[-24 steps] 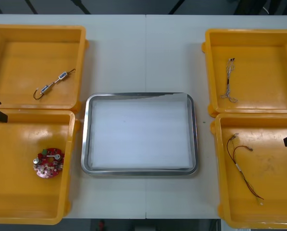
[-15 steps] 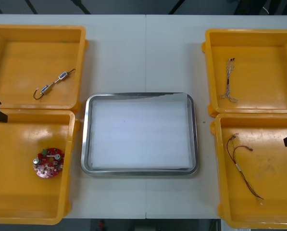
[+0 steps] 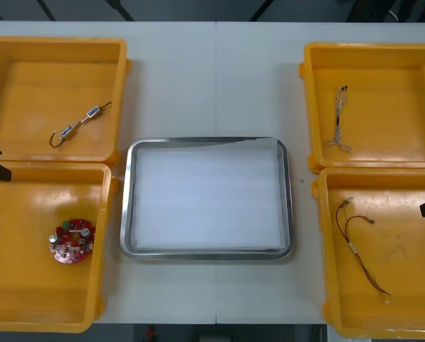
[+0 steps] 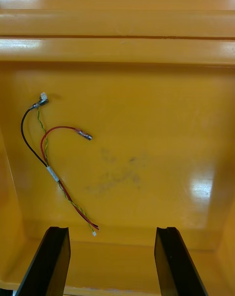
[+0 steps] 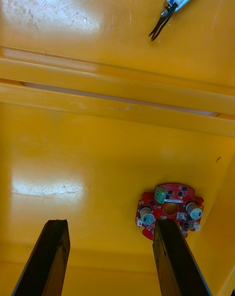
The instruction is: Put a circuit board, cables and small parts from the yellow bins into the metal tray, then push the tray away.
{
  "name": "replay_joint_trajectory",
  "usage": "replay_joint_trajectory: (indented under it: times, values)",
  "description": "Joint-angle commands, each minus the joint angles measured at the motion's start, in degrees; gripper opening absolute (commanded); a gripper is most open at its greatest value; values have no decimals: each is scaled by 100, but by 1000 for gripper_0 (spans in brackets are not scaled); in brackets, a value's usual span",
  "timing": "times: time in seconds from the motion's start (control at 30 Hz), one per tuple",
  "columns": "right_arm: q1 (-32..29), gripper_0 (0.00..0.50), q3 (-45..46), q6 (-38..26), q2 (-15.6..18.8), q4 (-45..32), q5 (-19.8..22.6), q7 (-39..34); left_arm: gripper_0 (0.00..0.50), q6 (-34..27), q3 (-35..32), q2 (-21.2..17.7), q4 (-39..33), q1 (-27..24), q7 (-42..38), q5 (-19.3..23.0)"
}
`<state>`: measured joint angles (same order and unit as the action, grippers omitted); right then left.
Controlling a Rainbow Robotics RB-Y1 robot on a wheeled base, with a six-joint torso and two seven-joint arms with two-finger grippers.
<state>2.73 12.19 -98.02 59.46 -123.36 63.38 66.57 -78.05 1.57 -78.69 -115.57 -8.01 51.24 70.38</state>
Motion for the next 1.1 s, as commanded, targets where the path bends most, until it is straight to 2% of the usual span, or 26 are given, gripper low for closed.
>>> replay_joint_trajectory:
  times: [0.03,1.1]
  values:
    - [-80,500,153,-24,136,-48,-37,339,500,53,37,-261,-27,63,246,-51]
    - [-80,500,153,-24,136,-48,-37,339,500,53,37,-261,-27,63,246,-51]
